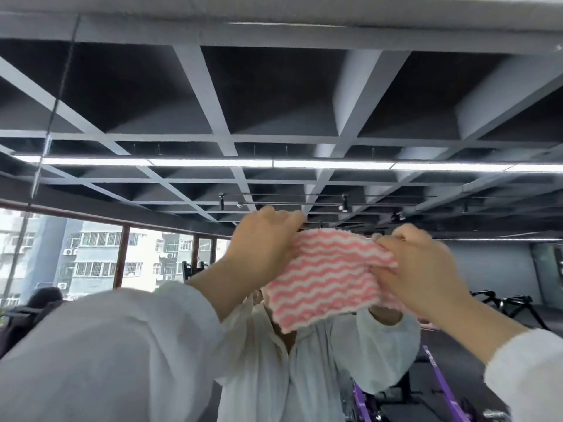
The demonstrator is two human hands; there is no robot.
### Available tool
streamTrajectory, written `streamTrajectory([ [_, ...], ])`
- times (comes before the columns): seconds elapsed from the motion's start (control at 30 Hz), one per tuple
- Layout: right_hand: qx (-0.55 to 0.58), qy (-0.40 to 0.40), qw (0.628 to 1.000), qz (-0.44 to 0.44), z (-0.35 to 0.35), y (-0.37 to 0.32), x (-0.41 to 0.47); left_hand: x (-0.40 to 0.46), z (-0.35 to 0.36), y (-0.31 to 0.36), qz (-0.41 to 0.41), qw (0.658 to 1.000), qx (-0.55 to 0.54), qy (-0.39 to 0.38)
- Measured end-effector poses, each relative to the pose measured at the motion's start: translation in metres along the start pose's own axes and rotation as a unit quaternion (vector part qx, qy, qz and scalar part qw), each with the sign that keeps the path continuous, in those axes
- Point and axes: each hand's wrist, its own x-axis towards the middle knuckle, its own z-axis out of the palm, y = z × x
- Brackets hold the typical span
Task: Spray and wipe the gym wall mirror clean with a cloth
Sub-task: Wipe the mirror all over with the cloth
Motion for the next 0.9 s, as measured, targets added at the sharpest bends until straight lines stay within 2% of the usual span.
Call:
streamTrajectory([
  [0.03,0.000,0.042,0.999,-0.012,-0.004,0.000,0.008,0.005,-0.008,-0.006,0.010,0.999,0.016,0.031],
  [0.1,0.013,0.181,0.983,-0.031,-0.013,-0.002,0.031,0.018,-0.027,-0.020,0.027,0.992,0.061,0.111],
  [0.2,0.009,0.395,0.916,-0.061,-0.045,-0.007,0.073,0.046,-0.066,-0.042,0.066,0.949,0.109,0.288],
  [0.27,-0.005,0.464,0.882,-0.083,-0.061,-0.007,0.098,0.060,-0.086,-0.049,0.117,0.935,0.101,0.320],
  [0.3,-0.012,0.461,0.883,-0.089,-0.064,-0.009,0.105,0.063,-0.088,-0.051,0.140,0.939,0.086,0.301],
  [0.33,-0.022,0.415,0.905,-0.093,-0.063,-0.013,0.106,0.062,-0.085,-0.052,0.164,0.949,0.075,0.260],
  [0.43,-0.089,0.165,0.978,-0.093,-0.032,-0.025,0.091,0.043,-0.048,-0.057,0.197,0.975,0.088,0.045],
  [0.47,-0.082,0.106,0.987,-0.088,-0.019,-0.028,0.080,0.034,-0.033,-0.058,0.183,0.978,0.097,-0.008],
  [0.5,-0.058,0.065,0.993,-0.085,-0.007,-0.028,0.071,0.025,-0.022,-0.058,0.168,0.981,0.099,-0.021],
  [0.6,-0.005,0.070,0.994,-0.082,0.005,-0.029,0.054,0.020,-0.013,-0.045,0.107,0.992,0.048,0.044],
  [0.67,0.021,0.091,0.993,-0.068,0.000,-0.029,0.055,0.031,-0.008,-0.037,0.072,0.991,0.066,0.097],
  [0.73,0.032,0.103,0.993,-0.056,-0.007,-0.033,0.059,0.043,-0.002,-0.027,0.099,0.987,0.073,0.103],
  [0.83,0.013,0.089,0.994,-0.062,0.004,-0.031,0.064,0.052,0.017,-0.025,0.199,0.975,0.035,0.090],
  [0.9,-0.008,0.075,0.996,-0.053,0.018,-0.028,0.064,0.051,0.029,-0.027,0.208,0.973,0.045,0.085],
])
